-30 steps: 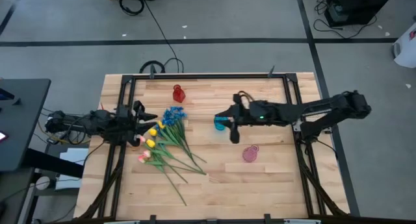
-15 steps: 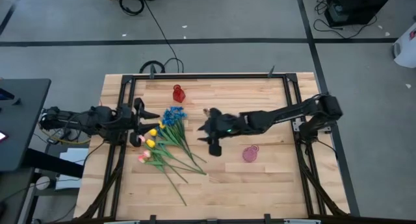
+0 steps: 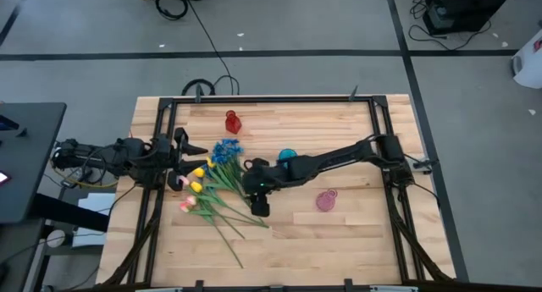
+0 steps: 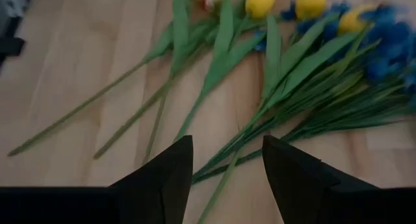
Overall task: Sort flowers into vase by color
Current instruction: Put the left blue flower into the blue flower vase
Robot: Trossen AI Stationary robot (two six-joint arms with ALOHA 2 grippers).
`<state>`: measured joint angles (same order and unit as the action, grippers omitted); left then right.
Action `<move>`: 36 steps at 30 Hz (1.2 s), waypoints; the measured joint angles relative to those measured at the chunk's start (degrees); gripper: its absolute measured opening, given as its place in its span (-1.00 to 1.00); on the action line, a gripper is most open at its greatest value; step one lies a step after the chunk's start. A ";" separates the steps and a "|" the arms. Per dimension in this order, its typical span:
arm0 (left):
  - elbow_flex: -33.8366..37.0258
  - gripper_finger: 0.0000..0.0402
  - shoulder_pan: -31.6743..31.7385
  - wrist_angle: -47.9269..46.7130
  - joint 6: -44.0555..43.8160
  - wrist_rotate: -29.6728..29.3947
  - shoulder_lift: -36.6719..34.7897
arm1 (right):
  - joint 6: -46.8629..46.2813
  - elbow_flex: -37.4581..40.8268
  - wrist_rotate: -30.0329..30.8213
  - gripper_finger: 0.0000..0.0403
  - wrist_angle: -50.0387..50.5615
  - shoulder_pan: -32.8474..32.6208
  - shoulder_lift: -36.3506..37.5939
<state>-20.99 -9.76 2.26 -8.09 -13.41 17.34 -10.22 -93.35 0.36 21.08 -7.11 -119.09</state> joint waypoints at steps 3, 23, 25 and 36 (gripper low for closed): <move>0.00 -0.16 0.00 -0.16 -1.38 0.00 0.00 | -1.16 -3.28 0.02 -0.03 1.63 0.05 -2.99; 0.00 -0.16 0.00 -0.97 -1.19 -0.02 0.00 | -2.22 -10.57 8.15 -0.17 3.46 0.02 -14.97; 0.00 -0.17 0.00 -1.02 -1.19 -0.02 0.00 | -2.15 -10.57 7.41 -0.22 2.96 0.10 -15.12; 0.00 -0.17 0.00 -1.15 -1.16 -0.04 0.44 | -3.16 -10.55 6.02 -0.48 2.33 0.78 -16.78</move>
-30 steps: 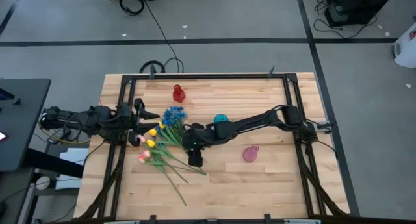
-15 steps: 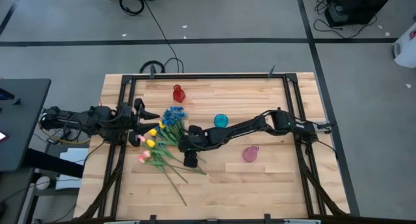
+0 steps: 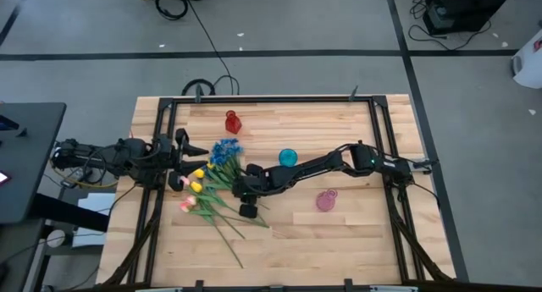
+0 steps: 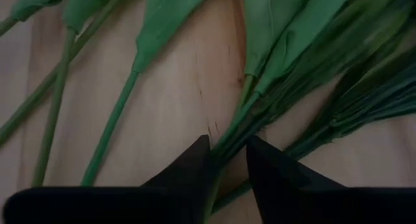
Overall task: Sort flowers into vase by color
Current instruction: Put the left blue flower into the blue flower vase
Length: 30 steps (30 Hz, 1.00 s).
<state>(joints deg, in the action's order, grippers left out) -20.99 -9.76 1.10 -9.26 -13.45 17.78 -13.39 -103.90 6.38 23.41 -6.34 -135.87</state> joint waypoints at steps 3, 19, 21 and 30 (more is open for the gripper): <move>0.00 -0.17 0.00 -0.13 0.00 0.00 0.00 | -0.20 0.00 0.06 -0.67 0.12 0.39 0.02; 0.00 -0.17 0.00 -1.51 0.00 0.00 -0.04 | 0.46 0.07 1.79 -0.93 2.99 1.98 4.99; 0.00 -0.17 0.00 -1.51 0.02 0.00 -0.05 | 1.81 0.02 2.03 -0.86 2.90 1.97 5.62; 0.00 -0.17 0.00 -2.35 0.02 0.00 -0.06 | 2.00 0.12 1.45 -0.52 6.39 2.53 6.75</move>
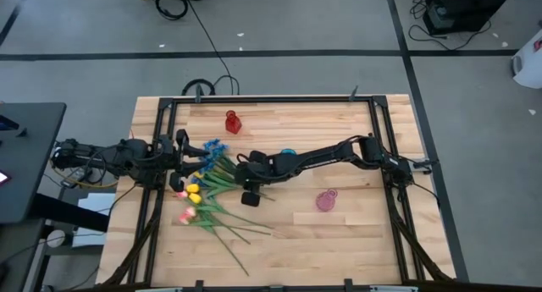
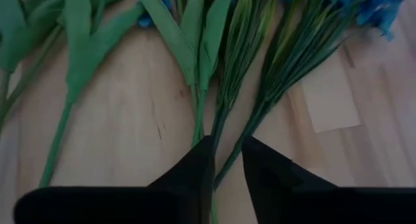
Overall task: Sort flowers into vase by color
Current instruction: Put the left blue flower into the blue flower vase
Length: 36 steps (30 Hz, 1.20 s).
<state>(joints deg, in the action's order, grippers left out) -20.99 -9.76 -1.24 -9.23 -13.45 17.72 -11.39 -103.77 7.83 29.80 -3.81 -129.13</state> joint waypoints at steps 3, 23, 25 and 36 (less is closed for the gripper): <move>0.00 -0.17 0.00 0.02 0.00 0.00 0.00 | -0.03 1.14 0.03 -0.46 -3.69 0.08 -0.08; 0.02 -0.17 0.00 -0.10 0.00 -0.01 0.22 | 2.55 1.12 0.91 -0.45 -9.61 -0.24 -4.61; 0.02 -0.17 0.00 0.02 -0.02 0.00 0.23 | 2.57 1.14 0.67 -0.45 -8.53 -0.13 -4.98; 0.02 -0.16 0.00 -0.36 0.00 0.00 0.23 | 0.55 1.08 1.08 -0.71 -5.75 0.91 -5.76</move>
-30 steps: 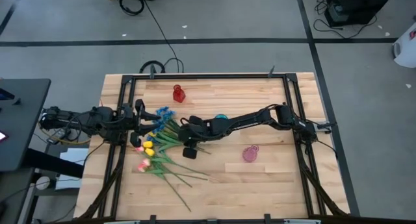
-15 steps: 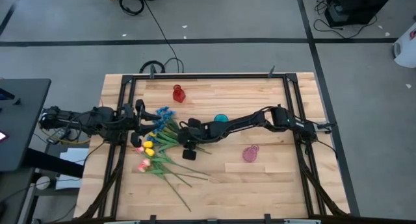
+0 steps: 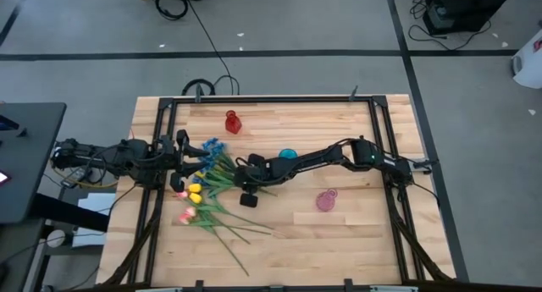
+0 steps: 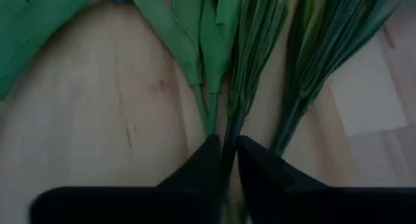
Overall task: Sort flowers into vase by color
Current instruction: Put the left blue flower into the blue flower vase
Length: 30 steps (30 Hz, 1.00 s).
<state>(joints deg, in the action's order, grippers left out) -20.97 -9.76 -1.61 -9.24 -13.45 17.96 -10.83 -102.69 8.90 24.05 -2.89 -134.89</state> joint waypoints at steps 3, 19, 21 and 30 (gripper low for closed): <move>0.00 -0.16 0.00 -0.04 -0.02 0.00 0.00 | -0.98 0.00 -1.13 -0.91 0.09 0.49 0.00; 0.00 -0.16 0.00 -0.07 -0.17 0.00 0.00 | -0.29 -6.07 7.07 -0.97 13.89 0.91 7.53; 0.00 -0.16 0.00 -0.07 -0.11 0.00 0.00 | 0.46 -6.79 9.60 -0.97 15.65 0.51 9.22; 0.00 -0.16 0.00 -0.02 -0.06 0.00 0.00 | 5.47 -6.93 18.69 -0.97 17.12 -0.14 19.30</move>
<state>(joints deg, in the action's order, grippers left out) -20.97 -9.76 -1.63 -9.30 -13.45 17.96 -5.36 -109.62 27.59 41.17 -3.03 -115.59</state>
